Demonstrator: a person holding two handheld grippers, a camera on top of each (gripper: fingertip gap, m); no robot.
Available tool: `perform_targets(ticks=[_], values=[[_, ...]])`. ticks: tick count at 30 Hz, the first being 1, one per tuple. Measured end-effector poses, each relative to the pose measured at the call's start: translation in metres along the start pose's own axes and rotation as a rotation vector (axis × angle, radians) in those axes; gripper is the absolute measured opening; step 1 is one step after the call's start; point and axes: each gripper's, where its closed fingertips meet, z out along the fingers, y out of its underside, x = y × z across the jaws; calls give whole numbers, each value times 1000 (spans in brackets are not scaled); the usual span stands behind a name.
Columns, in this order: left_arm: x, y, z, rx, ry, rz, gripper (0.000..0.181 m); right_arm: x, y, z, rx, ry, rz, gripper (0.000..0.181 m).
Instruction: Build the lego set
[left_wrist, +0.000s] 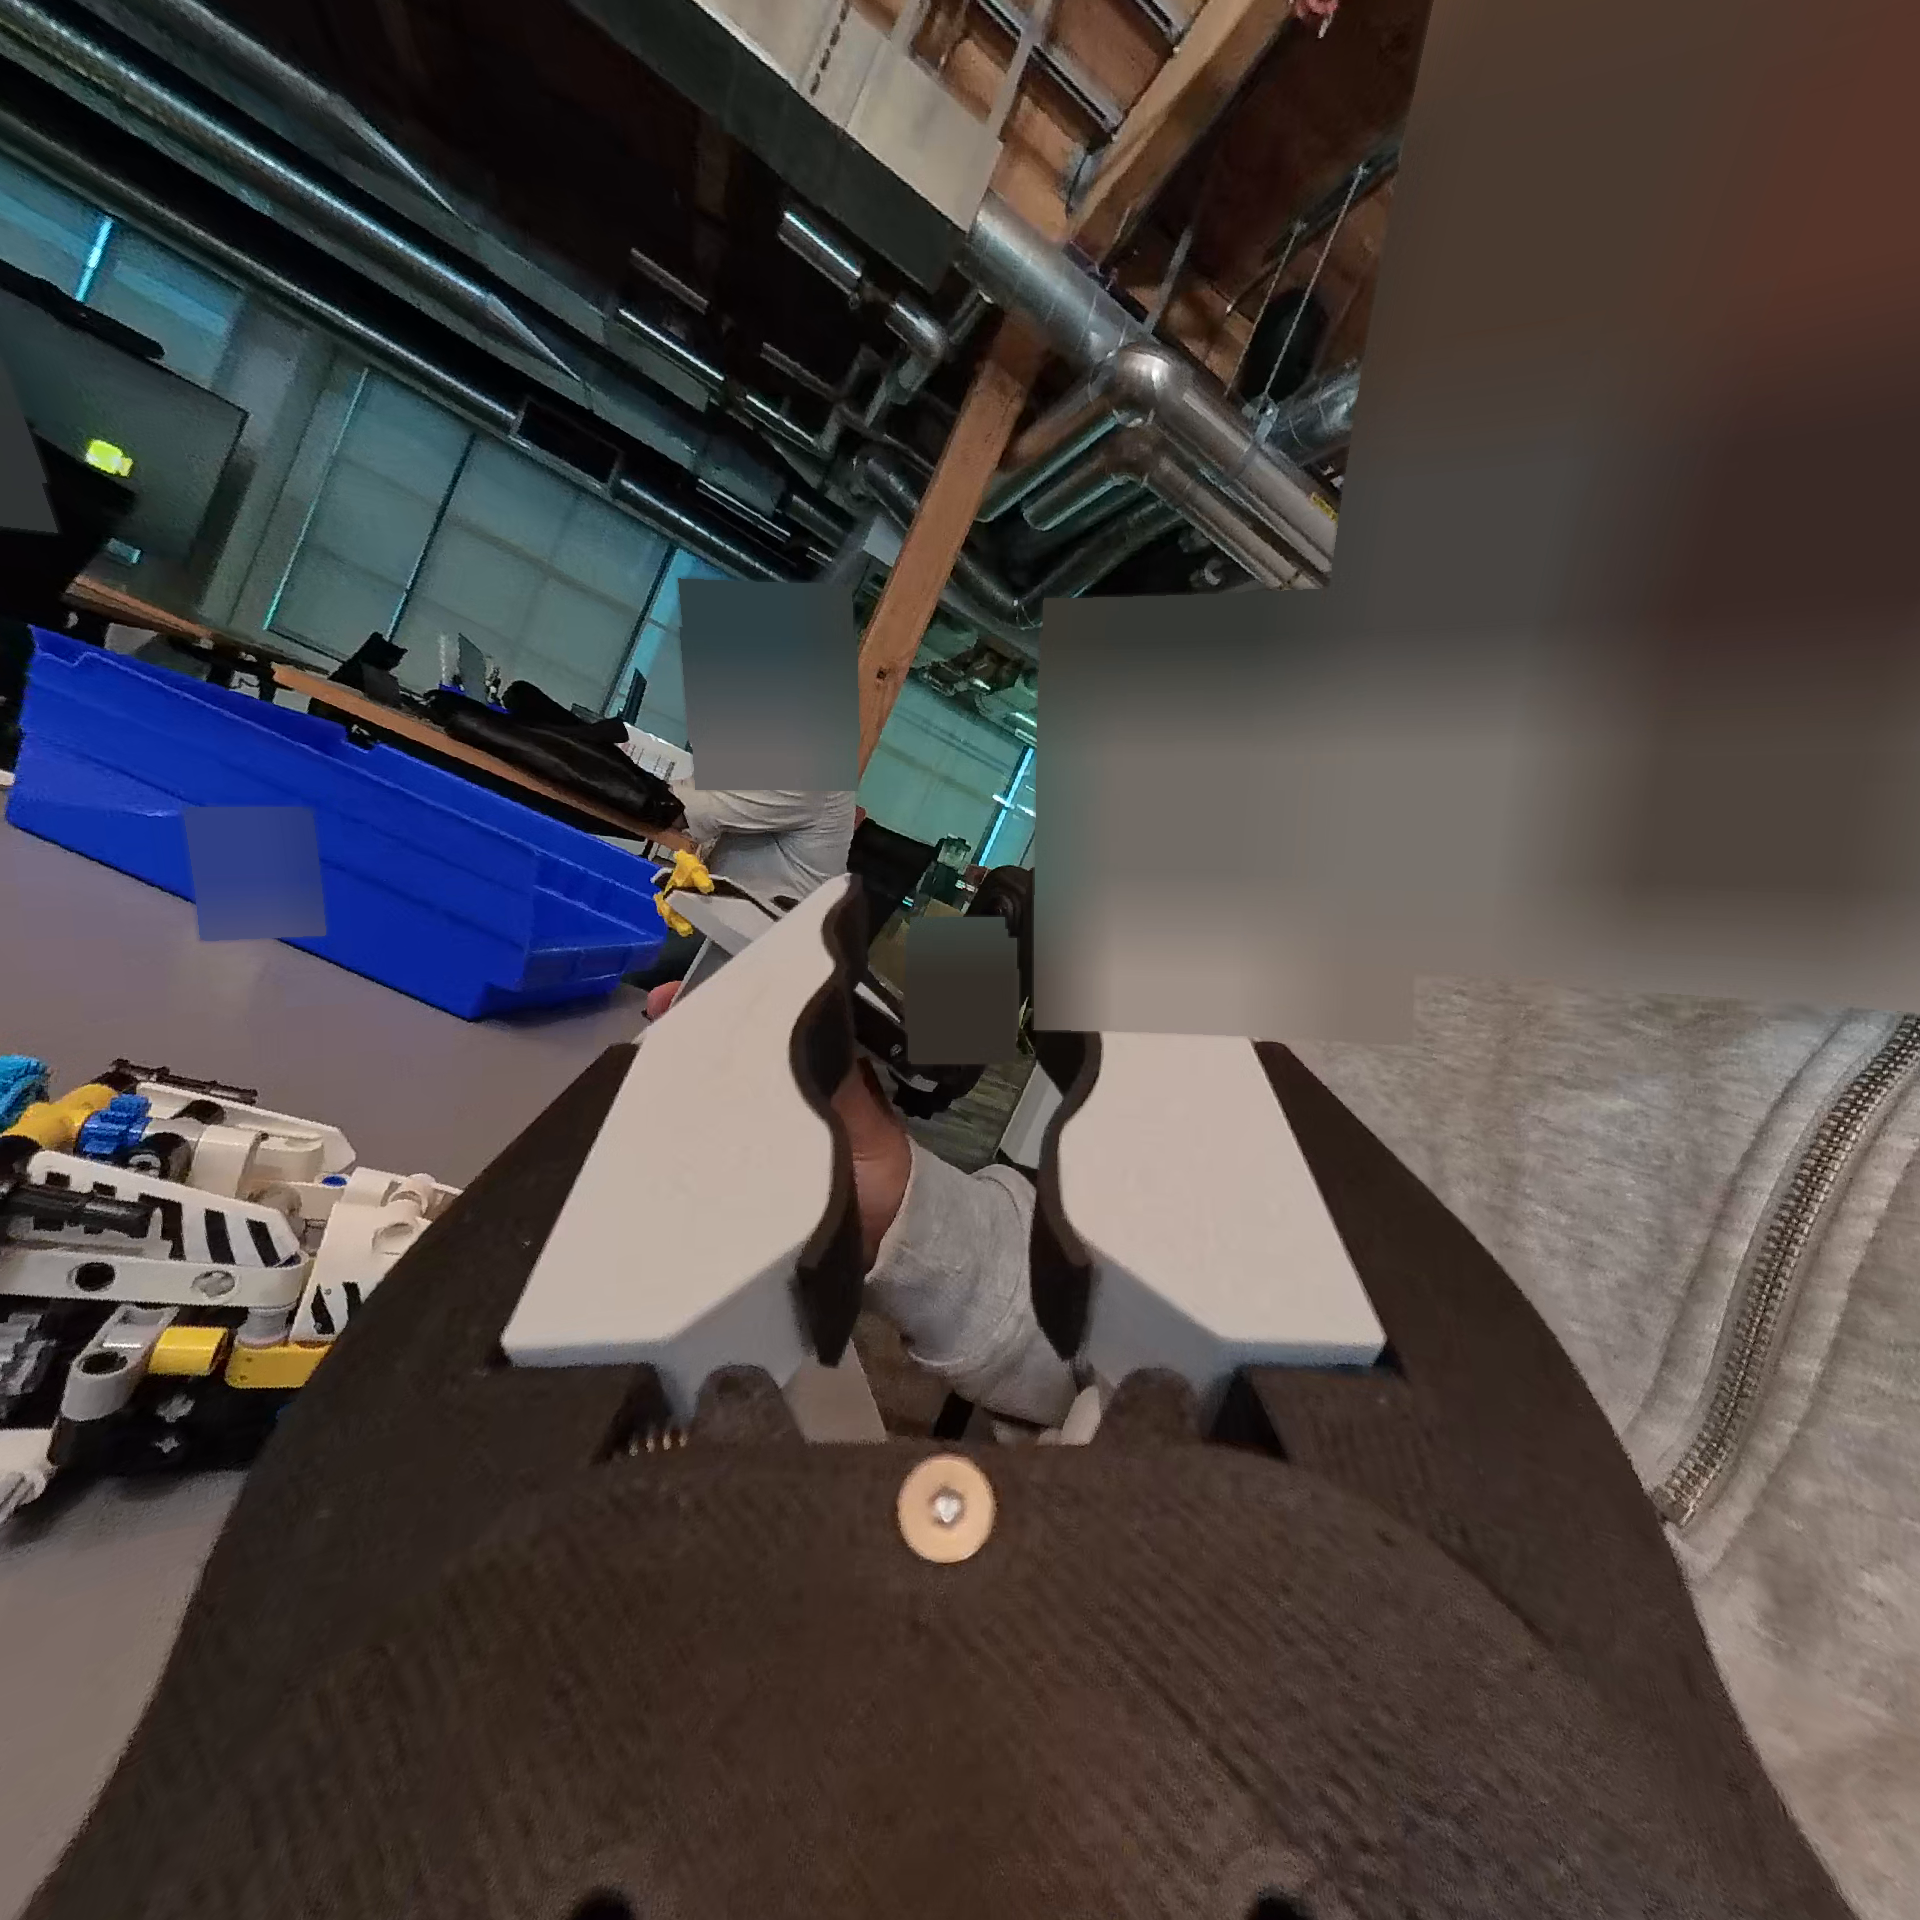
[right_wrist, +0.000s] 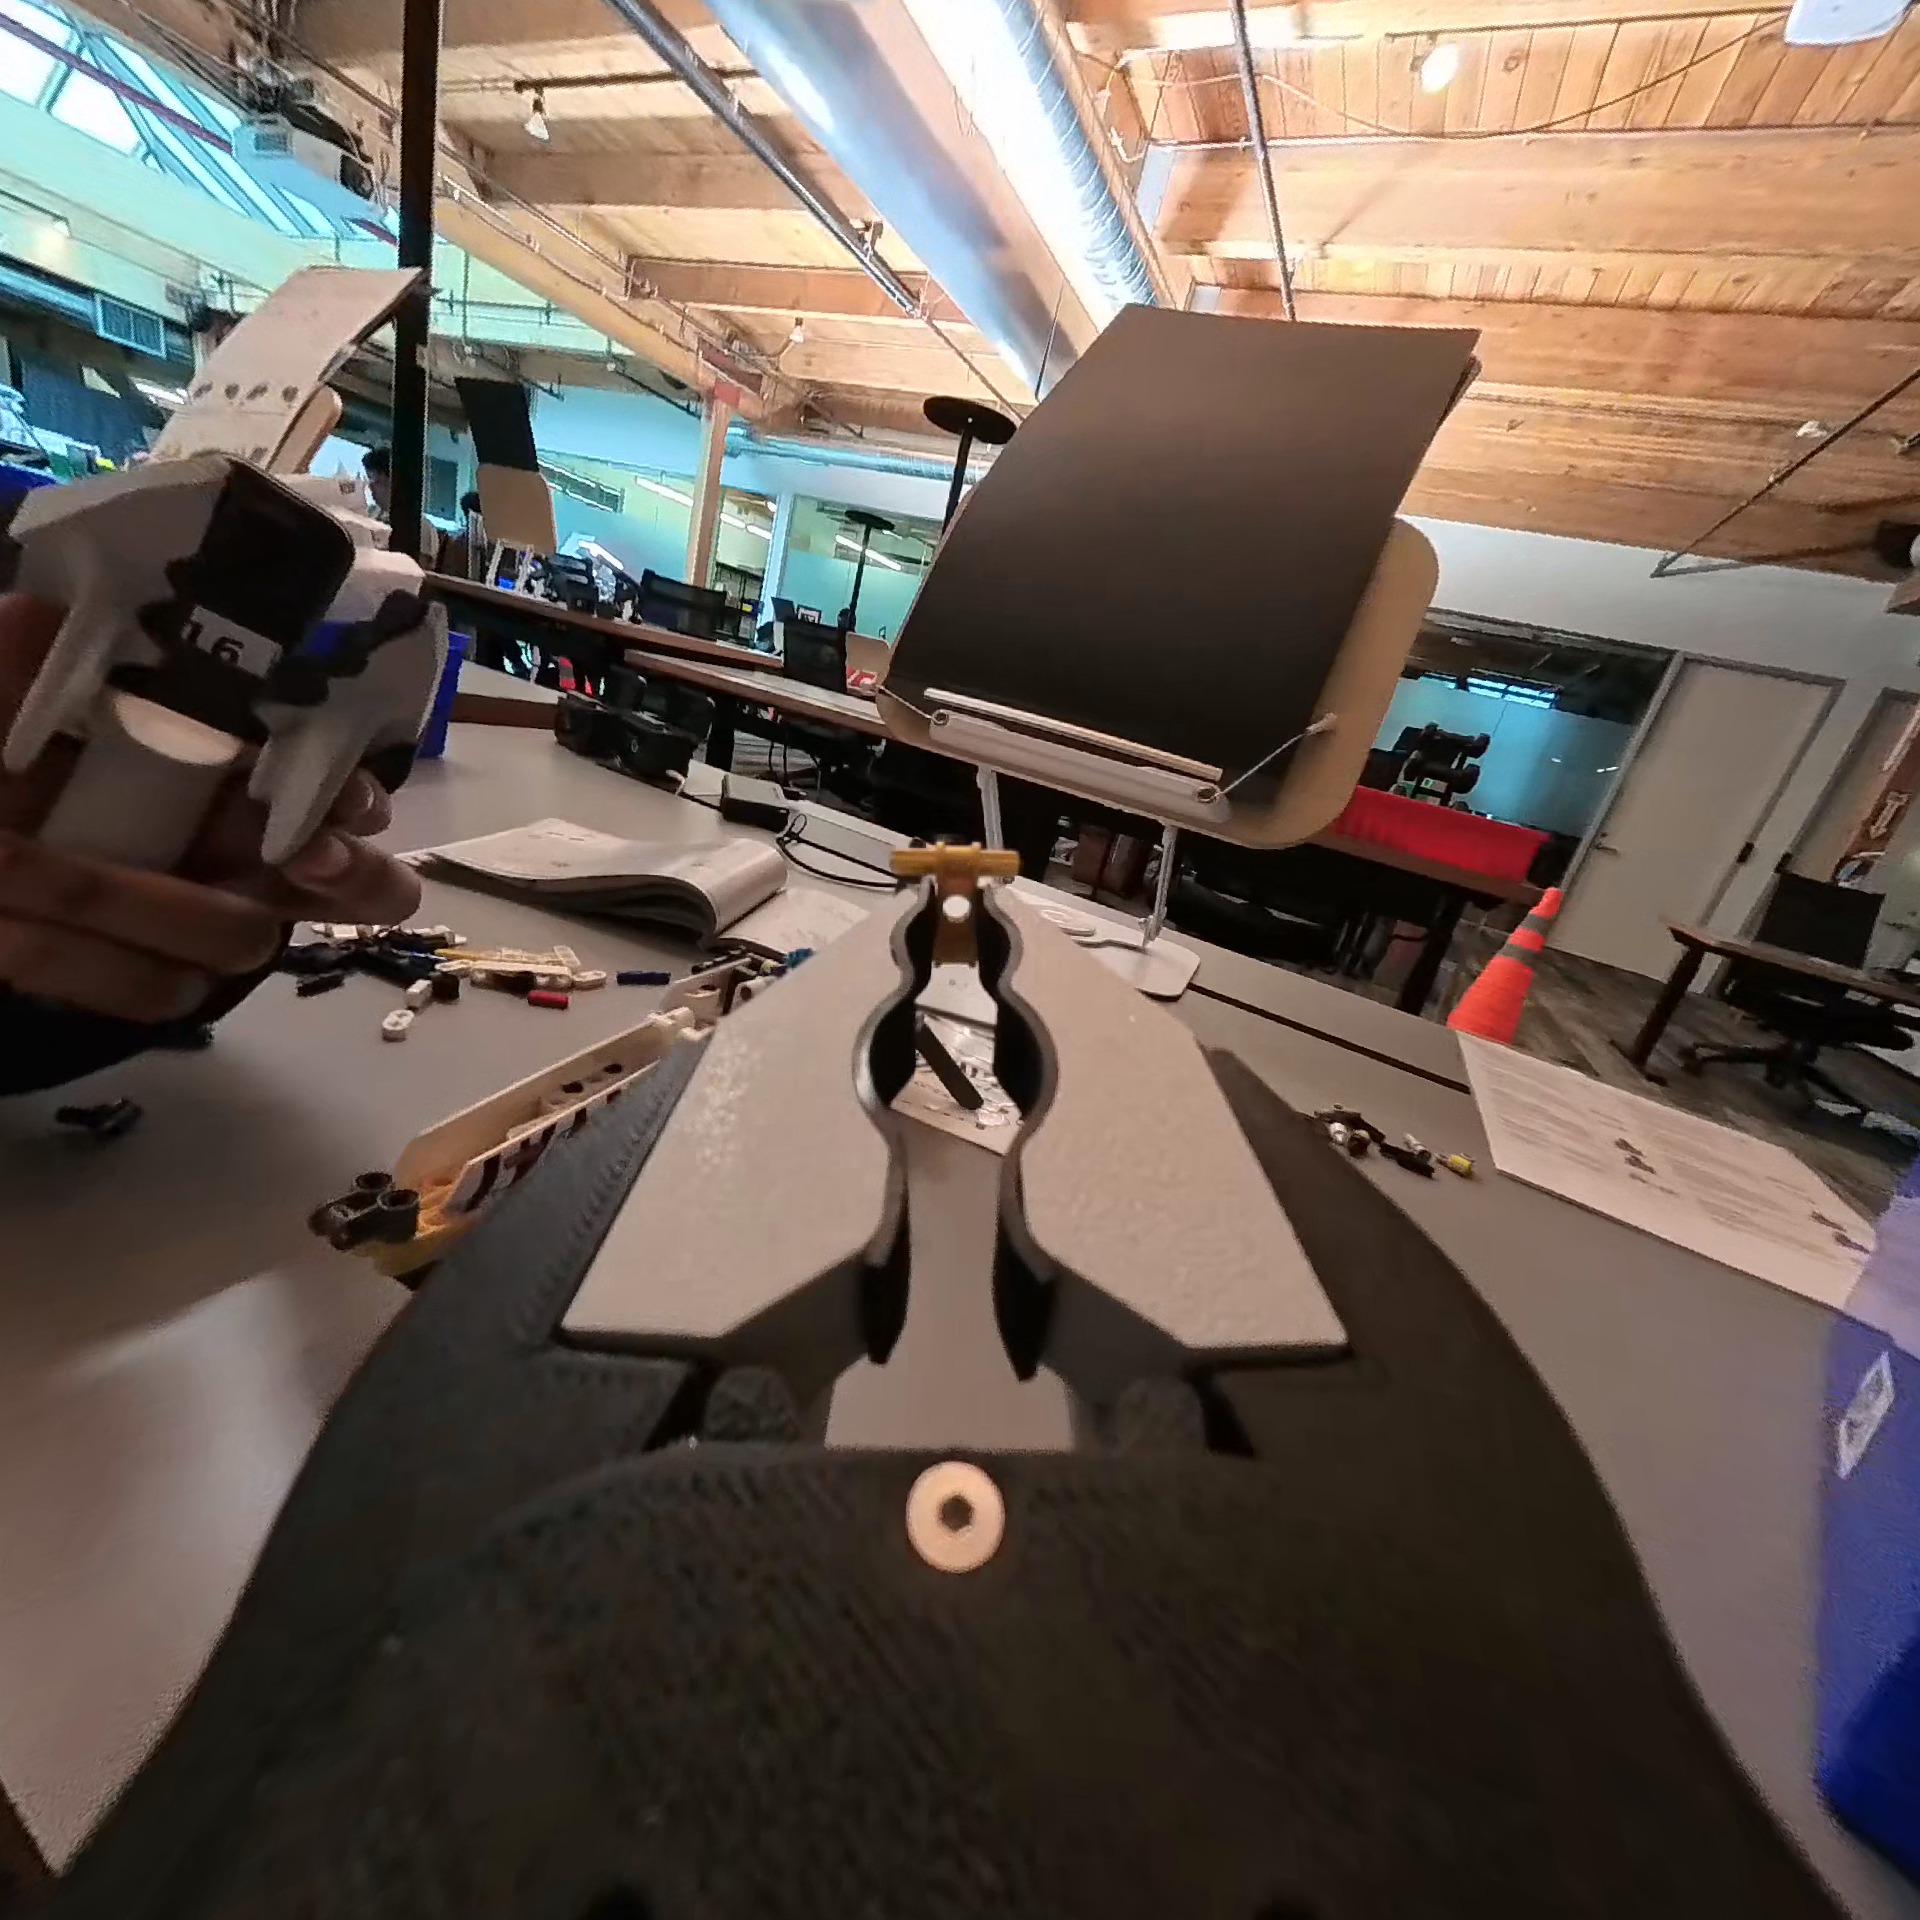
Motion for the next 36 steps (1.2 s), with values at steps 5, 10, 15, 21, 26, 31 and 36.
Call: perform_targets(ticks=[5,10,15,21,26,31,36], values=[[1,-5,-2,30,9,-15,28,5,1,1,-6,16,29,5],[2,-11,-6,68,20,-34,27,11,3,2,-11,31,61,5],[2,-15,-8,91,27,-52,27,8,7,6,-45,24,41,4],[2,-18,-10,108,29,-64,26,3,11,10,-73,18,0,4],[1,-18,-11,113,29,-68,26,2,13,12,-80,14,-18,4],[0,-19,-11,117,28,-77,26,-1,13,12,-81,9,-38,4],[0,-16,-10,104,27,-79,27,-3,12,12,-71,5,-64,4]])
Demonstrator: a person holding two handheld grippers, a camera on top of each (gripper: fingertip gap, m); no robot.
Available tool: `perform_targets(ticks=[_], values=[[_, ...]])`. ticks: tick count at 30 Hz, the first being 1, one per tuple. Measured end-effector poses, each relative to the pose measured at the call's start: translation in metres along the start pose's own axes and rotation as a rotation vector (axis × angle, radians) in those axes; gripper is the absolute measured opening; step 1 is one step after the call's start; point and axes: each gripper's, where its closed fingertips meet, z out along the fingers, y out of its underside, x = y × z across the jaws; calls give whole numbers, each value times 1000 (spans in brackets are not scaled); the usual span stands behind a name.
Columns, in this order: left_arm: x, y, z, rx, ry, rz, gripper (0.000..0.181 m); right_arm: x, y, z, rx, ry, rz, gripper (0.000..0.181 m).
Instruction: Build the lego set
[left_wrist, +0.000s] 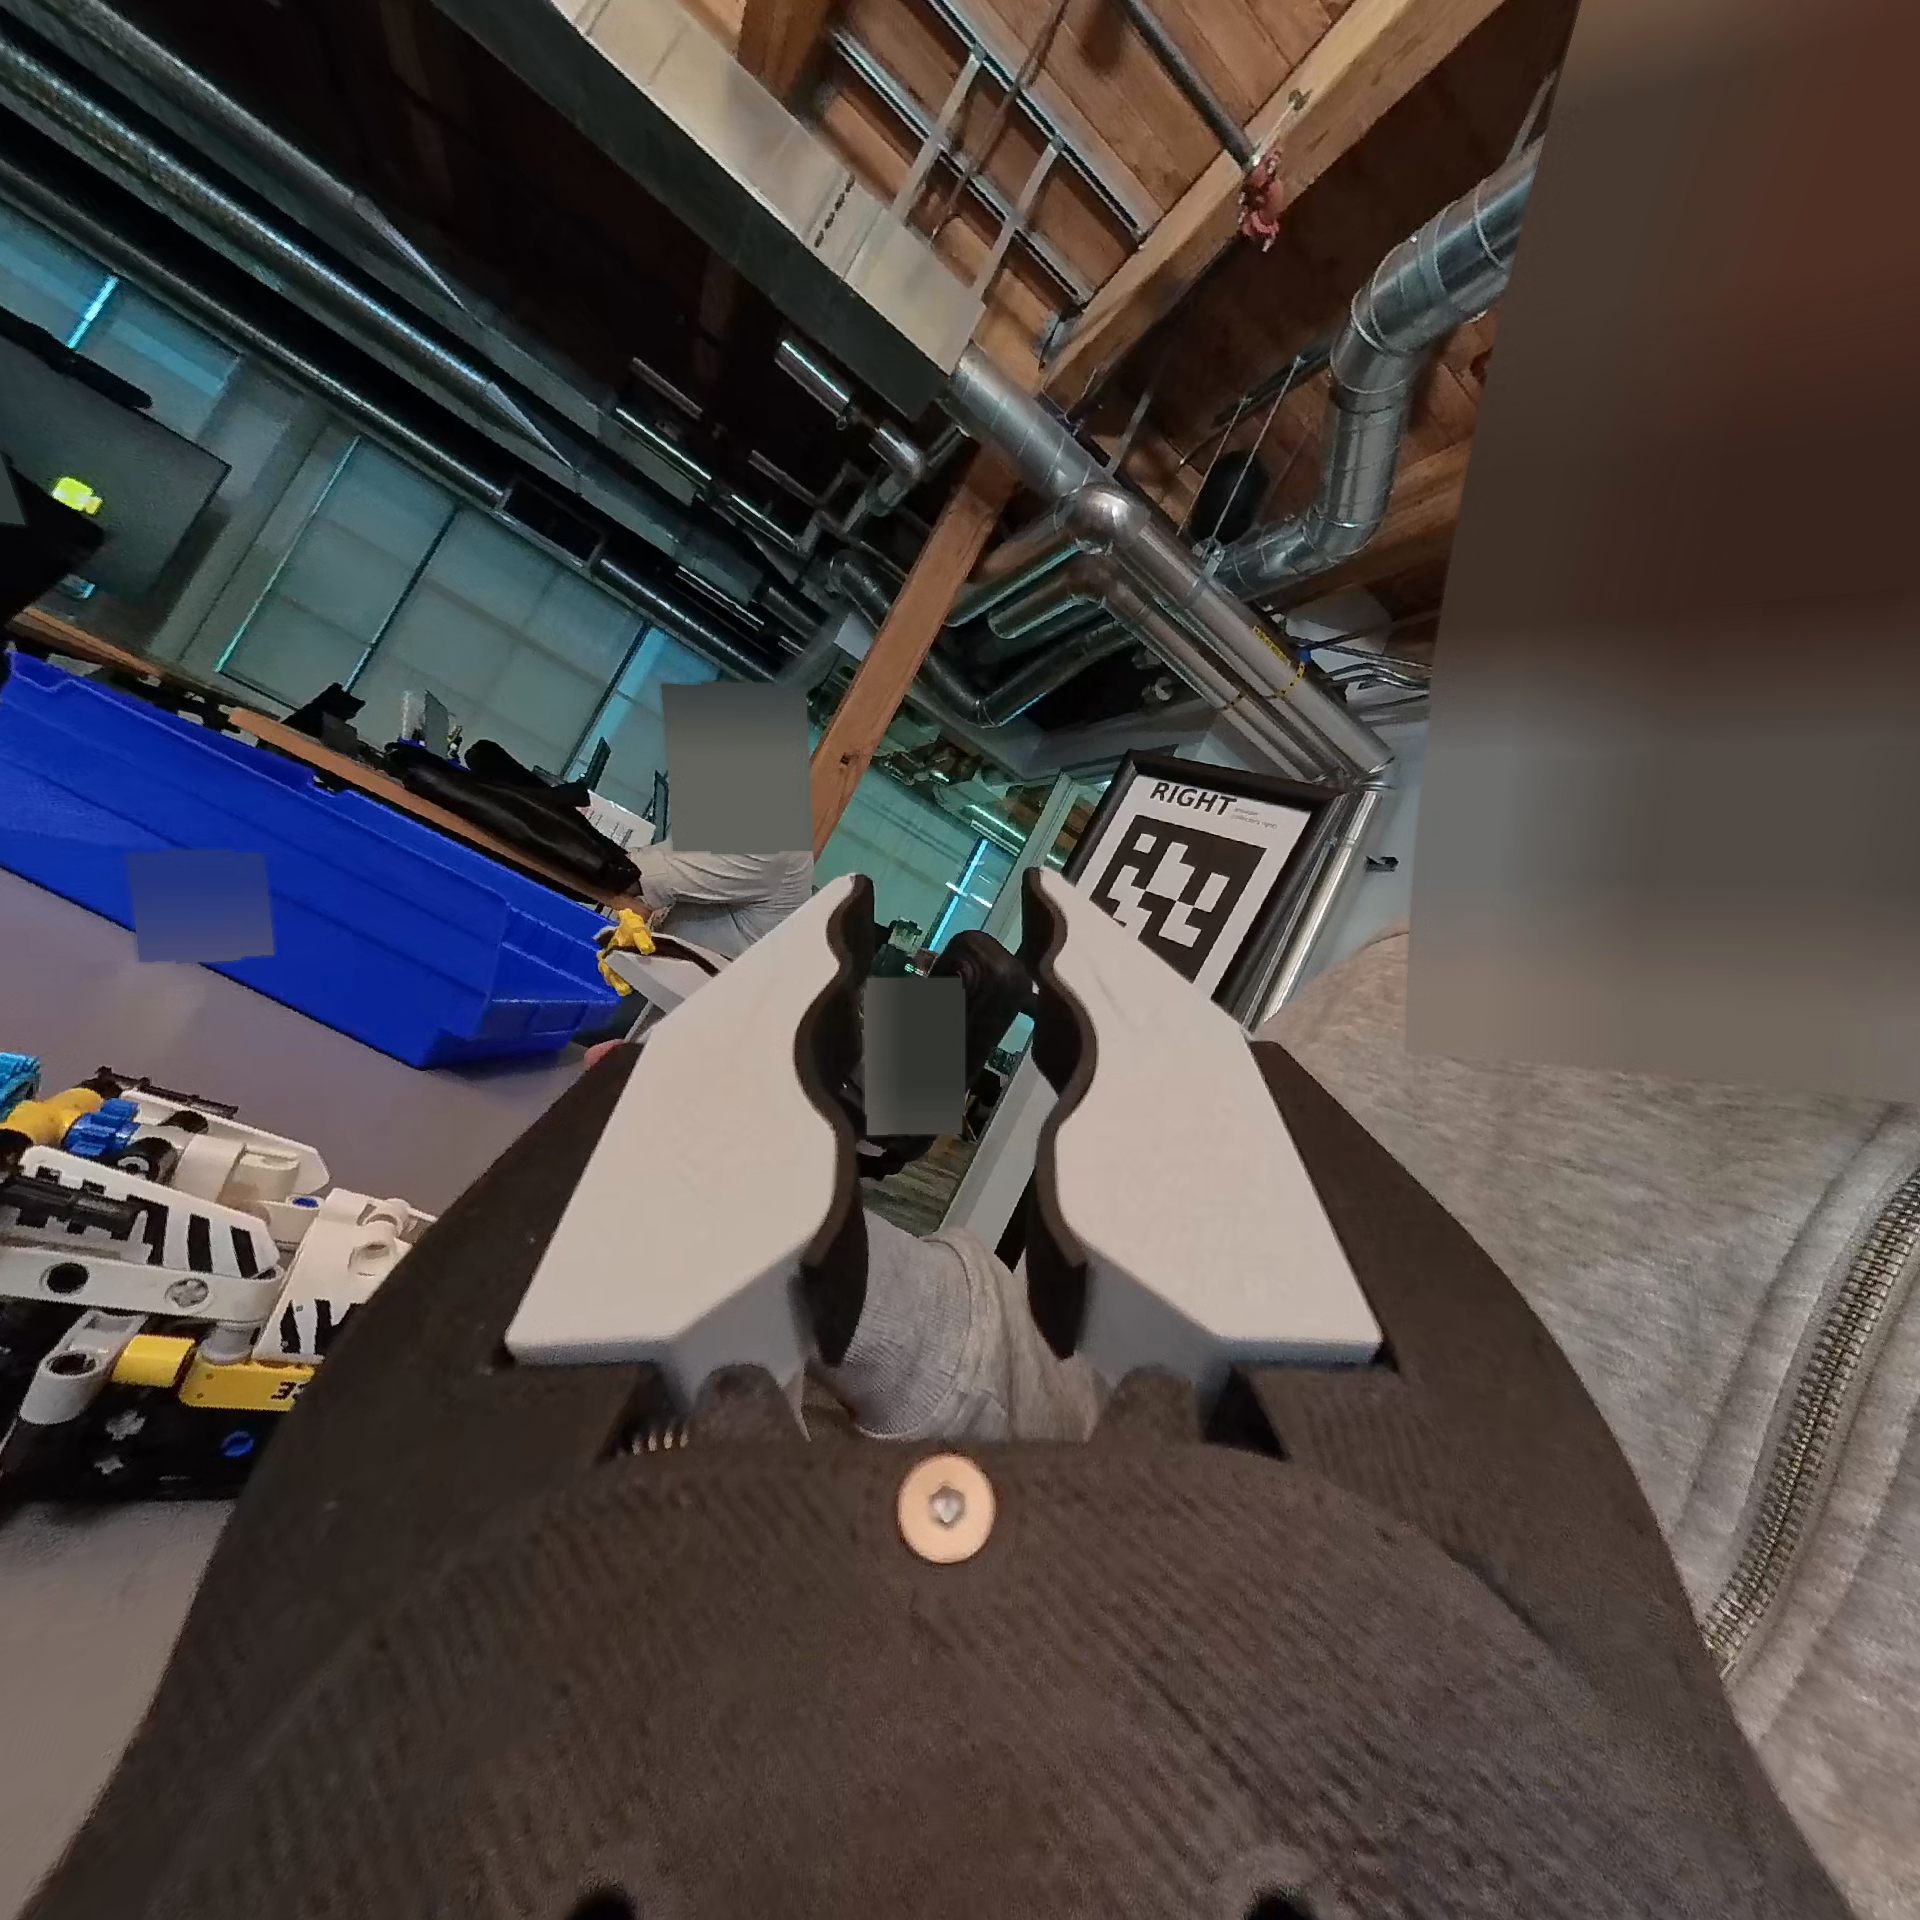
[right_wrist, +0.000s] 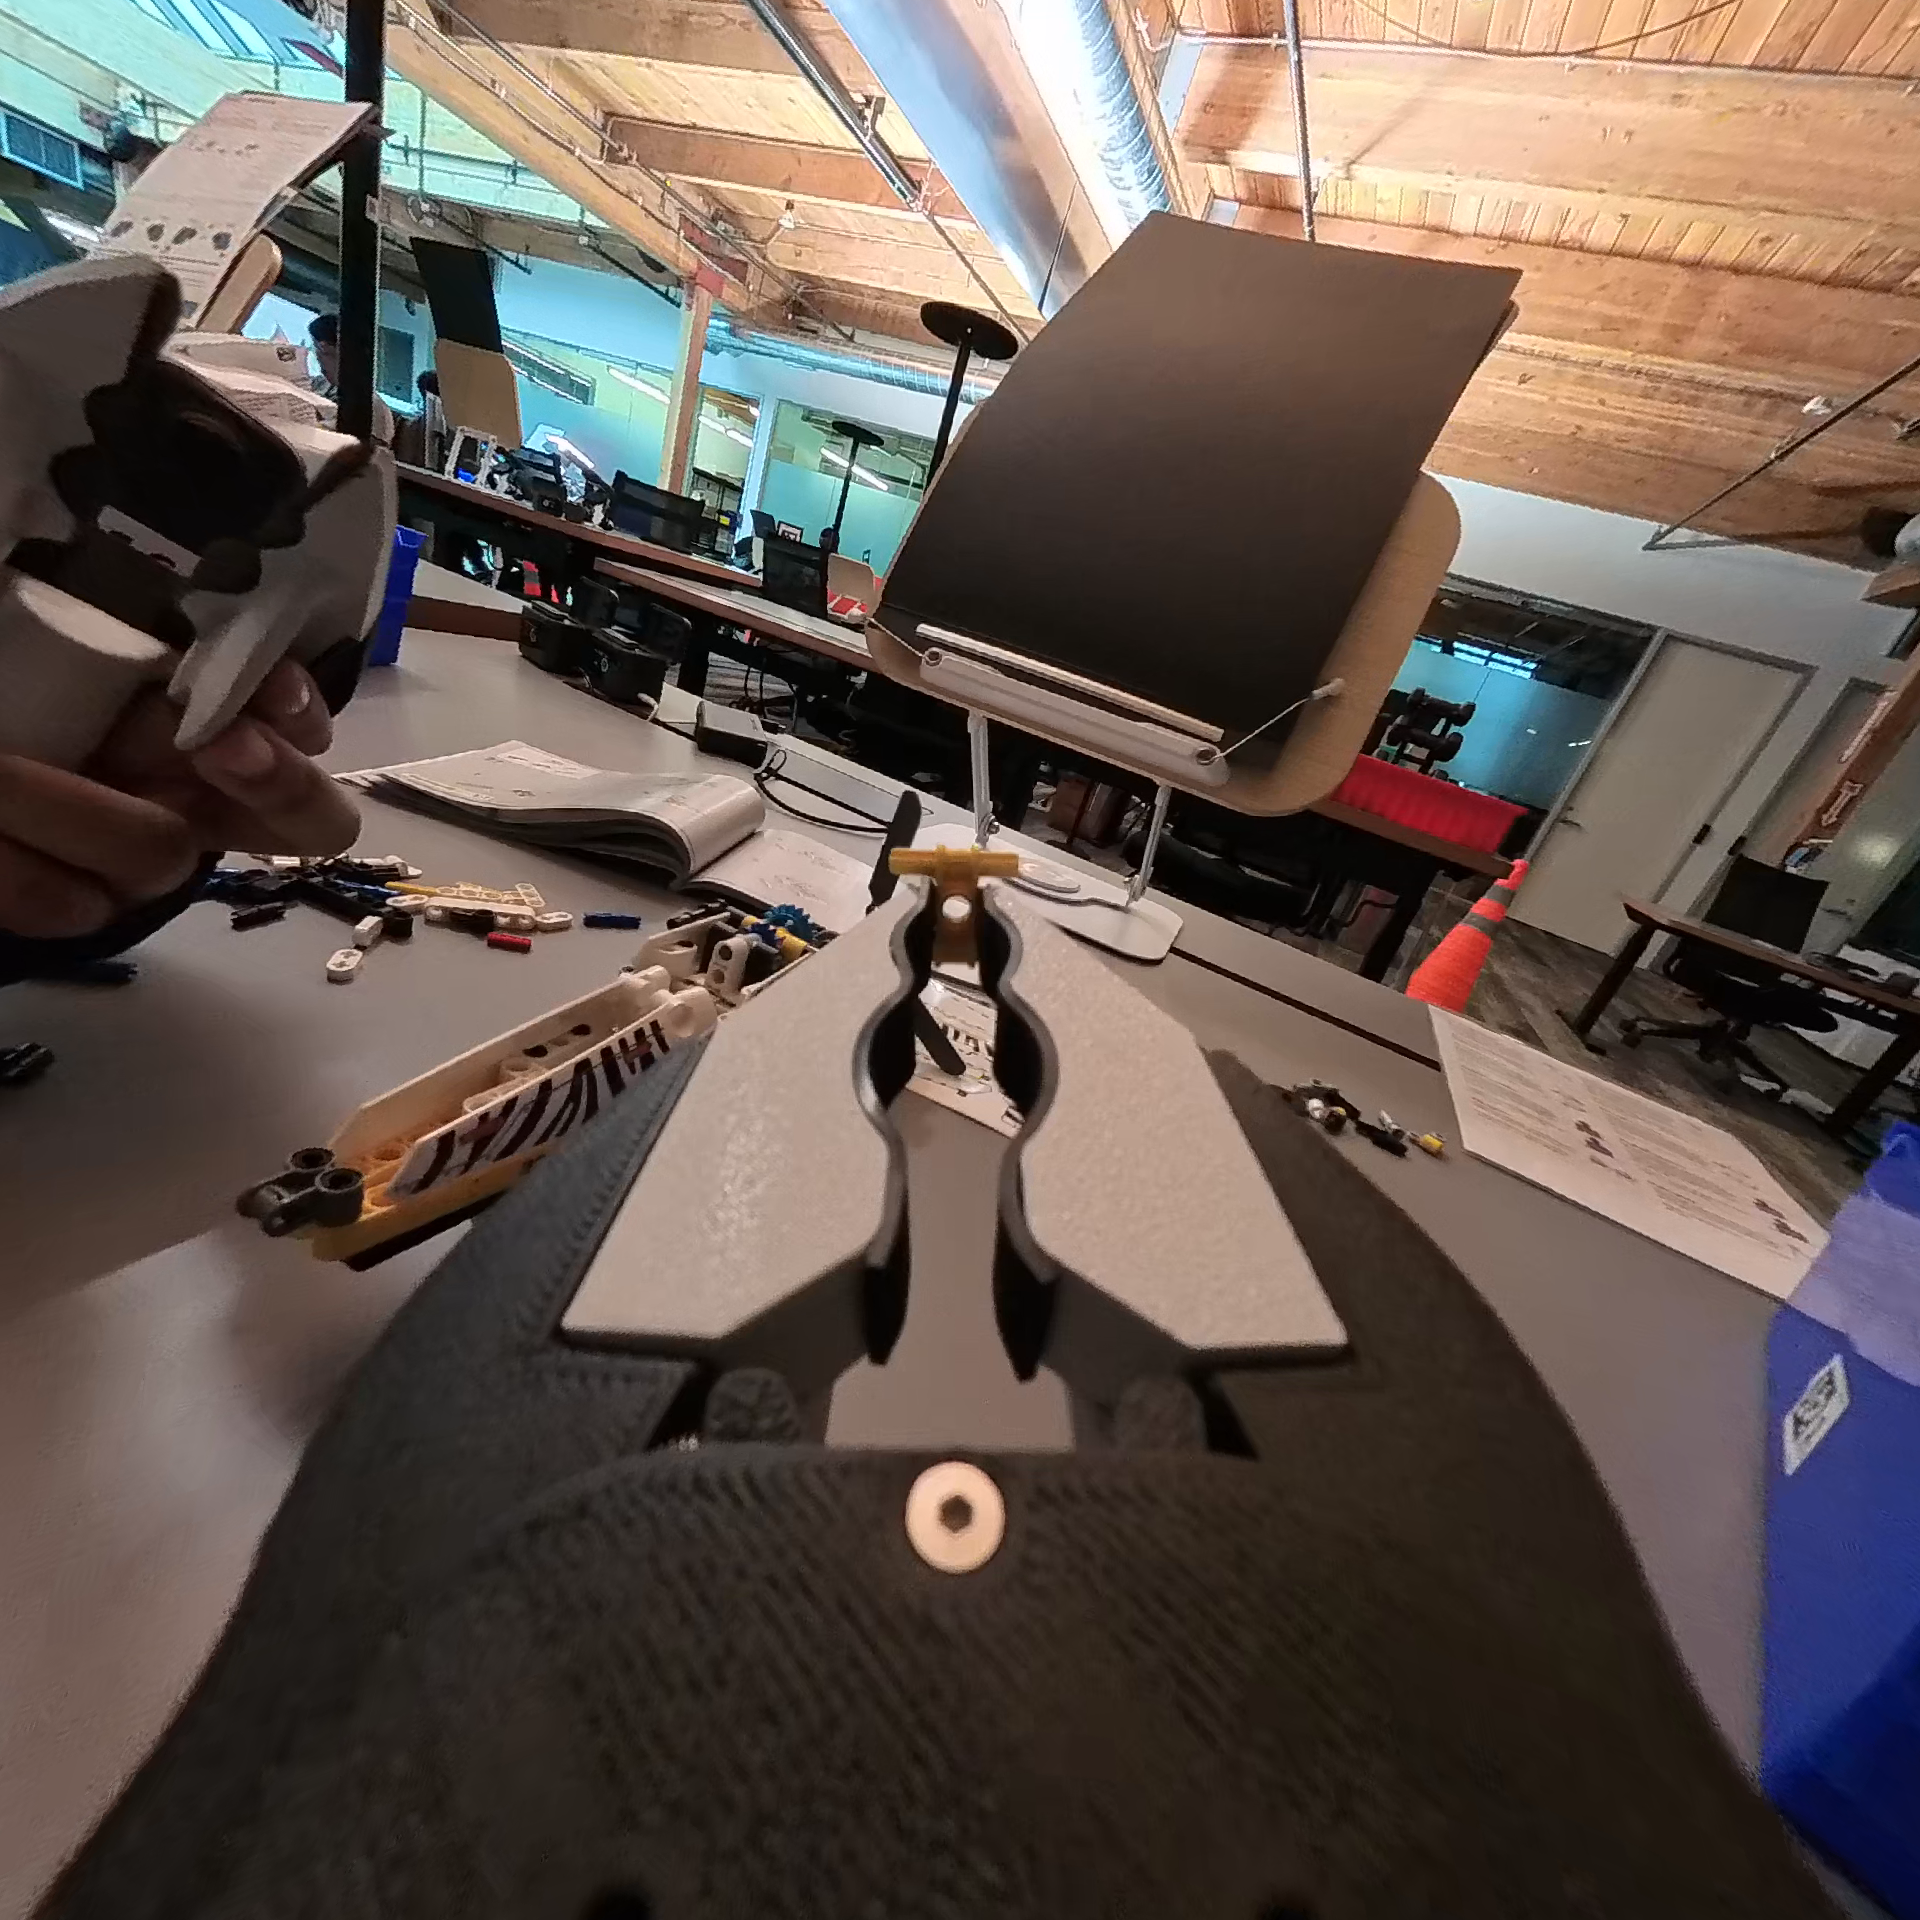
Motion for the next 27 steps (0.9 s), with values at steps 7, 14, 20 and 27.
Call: perform_targets(ticks=[7,14,20,27], values=[[0,-2,-1,8,7,-18,27,-2,0,1,1,1,-36,4],[1,1,1,-6,15,-19,27,-3,0,1,4,2,-48,4],[3,2,2,-14,24,-17,27,-5,1,2,-3,2,-71,5],[2,-2,1,7,15,-11,27,-6,2,2,-6,5,-96,5]])
